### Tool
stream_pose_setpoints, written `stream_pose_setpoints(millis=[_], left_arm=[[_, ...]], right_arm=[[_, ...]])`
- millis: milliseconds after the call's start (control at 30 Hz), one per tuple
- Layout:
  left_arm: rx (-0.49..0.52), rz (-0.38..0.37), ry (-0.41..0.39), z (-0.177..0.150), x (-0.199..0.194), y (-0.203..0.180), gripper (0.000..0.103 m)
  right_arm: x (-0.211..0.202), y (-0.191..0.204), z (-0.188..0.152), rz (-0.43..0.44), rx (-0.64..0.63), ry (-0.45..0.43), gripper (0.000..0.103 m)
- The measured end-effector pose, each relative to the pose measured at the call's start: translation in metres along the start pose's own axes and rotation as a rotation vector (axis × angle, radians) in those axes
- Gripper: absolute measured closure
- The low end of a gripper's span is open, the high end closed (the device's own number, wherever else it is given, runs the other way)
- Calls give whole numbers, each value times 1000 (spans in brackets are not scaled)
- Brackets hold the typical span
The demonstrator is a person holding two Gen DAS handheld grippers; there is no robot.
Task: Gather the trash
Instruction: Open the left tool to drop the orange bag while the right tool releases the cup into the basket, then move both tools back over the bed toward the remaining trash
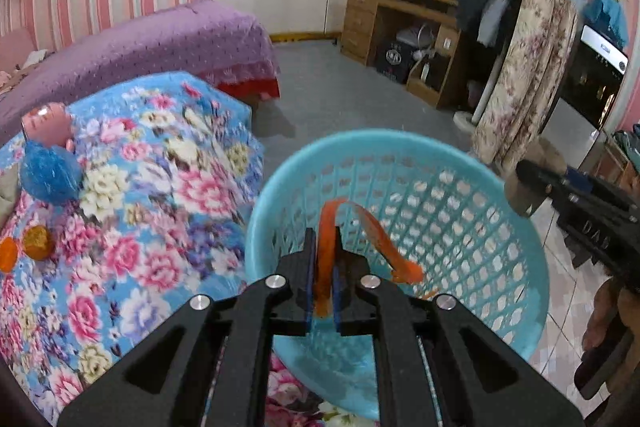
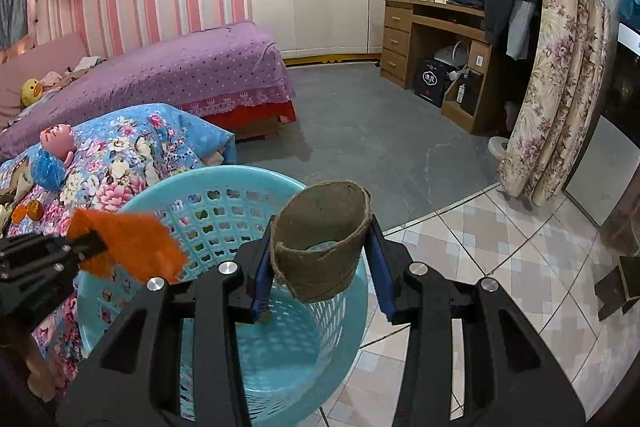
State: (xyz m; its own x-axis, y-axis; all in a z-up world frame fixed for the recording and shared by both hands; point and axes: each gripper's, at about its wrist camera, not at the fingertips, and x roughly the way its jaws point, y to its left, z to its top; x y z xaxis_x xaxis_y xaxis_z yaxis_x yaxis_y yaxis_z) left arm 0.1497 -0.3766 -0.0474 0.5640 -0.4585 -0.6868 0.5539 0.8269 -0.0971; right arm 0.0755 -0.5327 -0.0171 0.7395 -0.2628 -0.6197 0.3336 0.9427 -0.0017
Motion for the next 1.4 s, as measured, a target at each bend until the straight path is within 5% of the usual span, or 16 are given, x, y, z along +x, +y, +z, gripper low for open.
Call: stream_pose_setpoints(millis=[100,133,700,967,1100,1400], left_arm=[[-2,24,-4,-7,-1,3,32],[1,46,-25,-8,-5,4,29],[-34,142,-222,2,-59,41,9],[-71,176,-230,-1,-73,65,9],[-84,188,-229,-6,-82,76,8],[-86,262,-256,-19,-120,115,5]], right_arm=[[2,-3,-1,0,7,8,61],[3,-3,-2,0,7,9,61],[9,34,3,31,-28,-2,58],[-1,39,8,-10,29,-55,17],[-7,41,11,-10,78,-75,5],[-16,83,17,13,94,-95,4]])
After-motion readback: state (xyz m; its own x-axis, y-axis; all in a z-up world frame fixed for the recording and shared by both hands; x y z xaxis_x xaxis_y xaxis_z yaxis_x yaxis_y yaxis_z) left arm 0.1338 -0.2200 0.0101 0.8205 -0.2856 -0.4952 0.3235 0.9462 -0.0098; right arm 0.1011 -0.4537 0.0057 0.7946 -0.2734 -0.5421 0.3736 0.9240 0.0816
